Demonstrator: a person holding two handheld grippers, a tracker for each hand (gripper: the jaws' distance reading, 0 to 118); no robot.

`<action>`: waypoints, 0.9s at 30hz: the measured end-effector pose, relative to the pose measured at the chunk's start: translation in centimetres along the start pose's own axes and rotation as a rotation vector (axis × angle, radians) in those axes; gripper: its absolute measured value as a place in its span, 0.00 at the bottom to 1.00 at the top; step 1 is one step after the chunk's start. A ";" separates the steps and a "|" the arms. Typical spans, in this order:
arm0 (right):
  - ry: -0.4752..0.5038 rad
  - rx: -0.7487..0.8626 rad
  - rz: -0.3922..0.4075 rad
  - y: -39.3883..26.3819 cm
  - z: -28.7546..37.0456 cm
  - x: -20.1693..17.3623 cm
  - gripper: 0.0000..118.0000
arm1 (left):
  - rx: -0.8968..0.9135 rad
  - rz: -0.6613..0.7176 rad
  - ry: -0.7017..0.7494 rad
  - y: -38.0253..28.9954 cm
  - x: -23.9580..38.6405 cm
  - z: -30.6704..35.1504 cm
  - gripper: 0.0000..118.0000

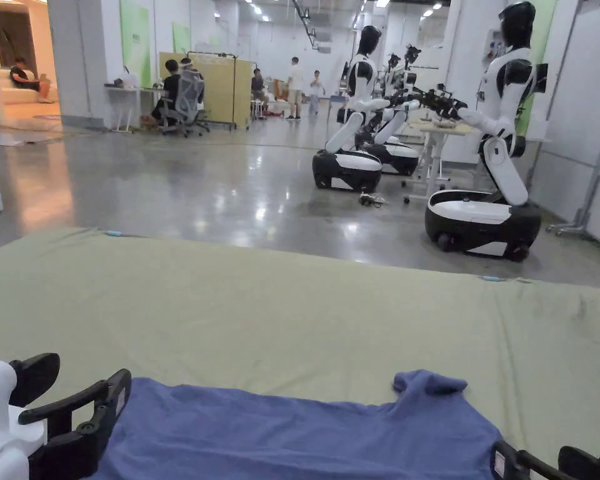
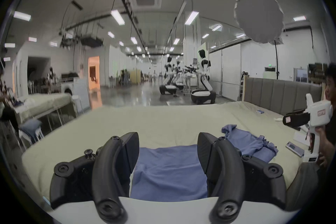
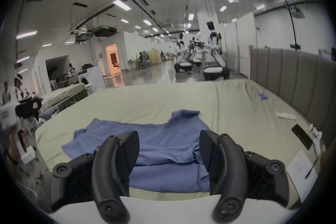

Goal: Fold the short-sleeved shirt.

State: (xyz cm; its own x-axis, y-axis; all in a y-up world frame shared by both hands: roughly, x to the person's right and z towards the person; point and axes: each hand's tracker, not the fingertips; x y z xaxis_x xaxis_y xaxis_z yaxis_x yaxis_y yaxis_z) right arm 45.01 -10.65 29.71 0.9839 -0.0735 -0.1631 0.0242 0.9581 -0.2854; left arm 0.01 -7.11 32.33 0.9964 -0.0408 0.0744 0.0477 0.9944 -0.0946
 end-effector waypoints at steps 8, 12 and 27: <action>-0.045 0.022 0.101 -2.3 2.5 -4.6 0.00 | -0.080 -0.010 -0.007 -1.5 3.1 2.4 0.03; -0.072 -0.032 0.112 -3.4 -0.4 -4.9 0.00 | -0.188 0.066 -0.002 -3.5 3.2 0.0 0.03; -0.108 -0.095 0.048 -4.4 -2.5 -4.3 0.00 | -0.242 0.119 0.045 -5.4 1.2 -1.5 0.03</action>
State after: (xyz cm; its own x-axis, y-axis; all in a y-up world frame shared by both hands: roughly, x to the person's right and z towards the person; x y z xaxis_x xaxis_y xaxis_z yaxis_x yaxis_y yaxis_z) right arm 40.27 -15.22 29.26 0.9970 0.0071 -0.0776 -0.0354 0.9289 -0.3687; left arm 1.08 -12.69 31.43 0.9979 0.0652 0.0053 -0.0596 0.9402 -0.3354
